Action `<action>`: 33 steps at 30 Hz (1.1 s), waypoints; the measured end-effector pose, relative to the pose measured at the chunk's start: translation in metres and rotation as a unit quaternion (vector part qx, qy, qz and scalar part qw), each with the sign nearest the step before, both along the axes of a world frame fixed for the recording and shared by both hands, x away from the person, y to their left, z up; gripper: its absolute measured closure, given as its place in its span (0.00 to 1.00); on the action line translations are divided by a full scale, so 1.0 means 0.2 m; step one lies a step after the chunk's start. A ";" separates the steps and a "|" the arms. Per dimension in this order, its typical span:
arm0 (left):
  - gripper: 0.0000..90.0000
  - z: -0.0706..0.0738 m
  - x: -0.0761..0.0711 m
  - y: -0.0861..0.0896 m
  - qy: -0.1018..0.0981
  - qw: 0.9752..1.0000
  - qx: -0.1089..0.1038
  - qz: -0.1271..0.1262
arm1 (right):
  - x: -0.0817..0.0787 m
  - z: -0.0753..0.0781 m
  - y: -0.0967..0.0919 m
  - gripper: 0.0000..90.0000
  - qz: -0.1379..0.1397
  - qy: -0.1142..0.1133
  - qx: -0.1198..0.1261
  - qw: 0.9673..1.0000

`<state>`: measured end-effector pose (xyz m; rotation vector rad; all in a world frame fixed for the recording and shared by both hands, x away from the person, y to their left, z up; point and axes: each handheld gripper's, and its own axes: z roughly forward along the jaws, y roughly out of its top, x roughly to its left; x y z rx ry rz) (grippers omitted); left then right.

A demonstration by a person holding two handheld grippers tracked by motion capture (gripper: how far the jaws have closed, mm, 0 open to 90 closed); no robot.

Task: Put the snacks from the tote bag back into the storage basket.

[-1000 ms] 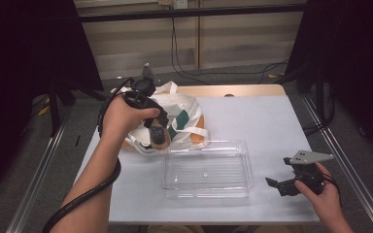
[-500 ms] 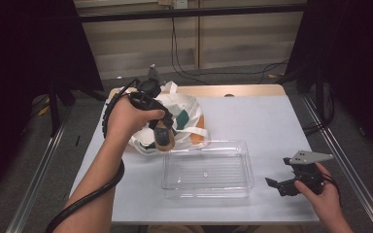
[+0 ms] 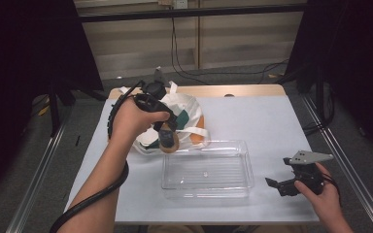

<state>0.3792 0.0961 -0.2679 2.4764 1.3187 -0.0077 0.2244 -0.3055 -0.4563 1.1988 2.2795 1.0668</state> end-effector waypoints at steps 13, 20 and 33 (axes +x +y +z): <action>0.34 -0.02 0.00 -0.03 0.004 1.000 -0.001 -0.004 | 0.00 0.00 0.00 0.01 0.000 -0.002 0.001 1.000; 0.34 -0.02 -0.01 -0.04 0.009 1.000 -0.001 -0.007 | 0.00 0.00 0.00 0.01 -0.002 0.000 0.002 1.000; 0.34 -0.05 -0.01 -0.06 0.014 1.000 -0.004 -0.014 | 0.00 0.00 -0.01 0.01 -0.004 0.000 0.001 1.000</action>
